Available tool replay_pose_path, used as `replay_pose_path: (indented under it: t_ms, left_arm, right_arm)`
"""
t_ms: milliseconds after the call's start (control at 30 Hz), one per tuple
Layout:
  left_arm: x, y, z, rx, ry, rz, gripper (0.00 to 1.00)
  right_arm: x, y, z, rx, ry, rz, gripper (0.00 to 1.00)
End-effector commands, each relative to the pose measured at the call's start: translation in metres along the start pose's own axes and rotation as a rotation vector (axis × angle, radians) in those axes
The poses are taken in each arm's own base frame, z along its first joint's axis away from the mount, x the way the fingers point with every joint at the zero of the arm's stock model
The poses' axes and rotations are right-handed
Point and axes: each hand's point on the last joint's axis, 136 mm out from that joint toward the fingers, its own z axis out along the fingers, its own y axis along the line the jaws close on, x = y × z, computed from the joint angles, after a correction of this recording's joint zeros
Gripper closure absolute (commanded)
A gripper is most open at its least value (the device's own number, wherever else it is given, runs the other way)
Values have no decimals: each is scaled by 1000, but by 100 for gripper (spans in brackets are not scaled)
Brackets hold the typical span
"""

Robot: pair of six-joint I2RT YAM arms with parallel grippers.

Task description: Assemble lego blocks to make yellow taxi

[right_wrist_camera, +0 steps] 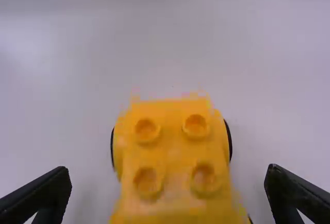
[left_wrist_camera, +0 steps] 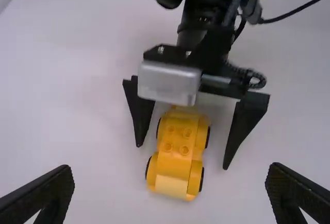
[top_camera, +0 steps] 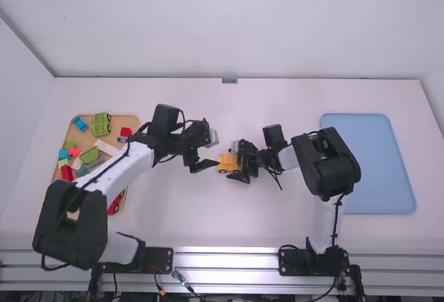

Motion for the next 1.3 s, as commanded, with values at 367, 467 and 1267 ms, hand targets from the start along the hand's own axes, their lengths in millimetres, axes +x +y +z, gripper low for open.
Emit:
replay_pose_path:
  t_ms: [367, 467, 1267]
  left_arm:
    - [-16, 5, -59, -146, 8, 24, 1]
    - [-15, 3, -59, -140, 13, 19, 1]
    - [7, 25, -65, -267, 147, 16, 1]
  right_arm:
    - [4, 0, 21, 13, 86, -3, 49]
    - [4, -1, 20, 17, 85, 16, 55]
    - [16, -60, -271, 698, 353, 279, 67]
